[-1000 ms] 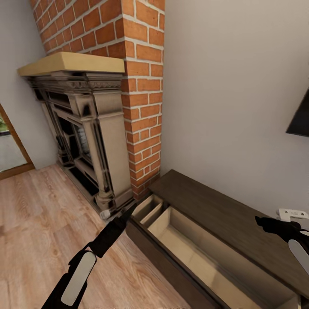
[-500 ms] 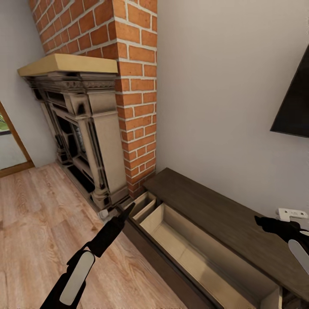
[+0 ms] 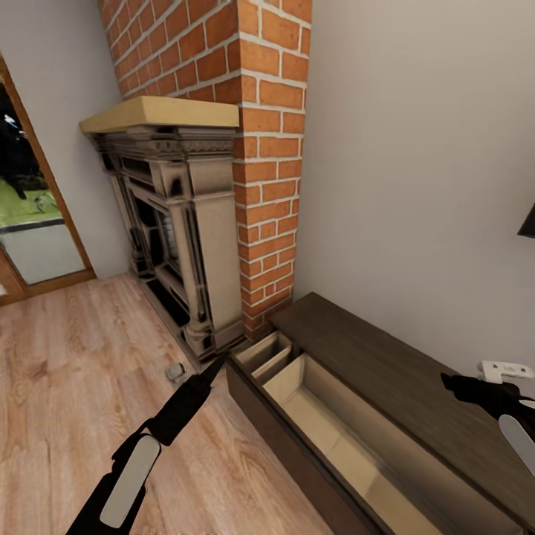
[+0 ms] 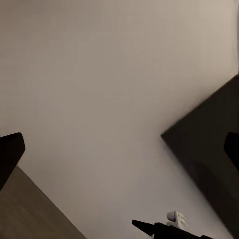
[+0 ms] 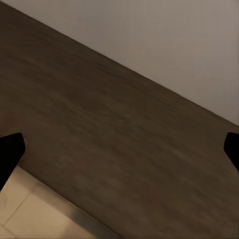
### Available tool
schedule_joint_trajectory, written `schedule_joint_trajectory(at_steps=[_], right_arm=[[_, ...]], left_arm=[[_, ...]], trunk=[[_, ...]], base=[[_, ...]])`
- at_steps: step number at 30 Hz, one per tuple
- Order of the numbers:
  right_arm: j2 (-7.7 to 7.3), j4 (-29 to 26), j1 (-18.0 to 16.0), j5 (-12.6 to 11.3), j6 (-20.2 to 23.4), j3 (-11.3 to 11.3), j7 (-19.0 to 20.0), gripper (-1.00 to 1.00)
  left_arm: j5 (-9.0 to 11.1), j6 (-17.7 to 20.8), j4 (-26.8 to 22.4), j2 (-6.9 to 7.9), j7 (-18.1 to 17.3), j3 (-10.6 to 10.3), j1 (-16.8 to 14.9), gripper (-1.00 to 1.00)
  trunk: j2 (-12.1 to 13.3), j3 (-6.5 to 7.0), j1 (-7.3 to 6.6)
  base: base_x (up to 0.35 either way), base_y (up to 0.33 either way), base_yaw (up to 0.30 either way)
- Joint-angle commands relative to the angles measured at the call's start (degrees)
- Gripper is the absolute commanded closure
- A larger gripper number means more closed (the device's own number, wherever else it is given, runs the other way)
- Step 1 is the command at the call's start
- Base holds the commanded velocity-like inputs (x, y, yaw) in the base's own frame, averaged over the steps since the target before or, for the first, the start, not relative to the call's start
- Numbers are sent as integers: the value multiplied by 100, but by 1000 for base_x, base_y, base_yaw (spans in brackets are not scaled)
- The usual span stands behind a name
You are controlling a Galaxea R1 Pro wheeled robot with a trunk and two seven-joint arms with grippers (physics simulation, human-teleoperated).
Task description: Place each of the two pumpkins and all three candles from the living room inside a cabinet in the living room (use any cabinet), then make sure every cabinet is closed, and position the cauldron so it is next to a table in the living room.
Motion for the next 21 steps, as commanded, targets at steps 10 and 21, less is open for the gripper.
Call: schedule_joint_trajectory(at_steps=[10, 21], right_arm=[[0, 0, 0, -1, 0, 5, -6, -100], [0, 0, 0, 2, 0, 22, -6, -100]], left_arm=[[0, 0, 5, -1, -15, 0, 0, -100], [-9, 6, 8, -22, -15, 0, 0, -100]], trunk=[[0, 17, 0], [0, 39, 0]], base=[[0, 0, 286], [-216, -117, 286]])
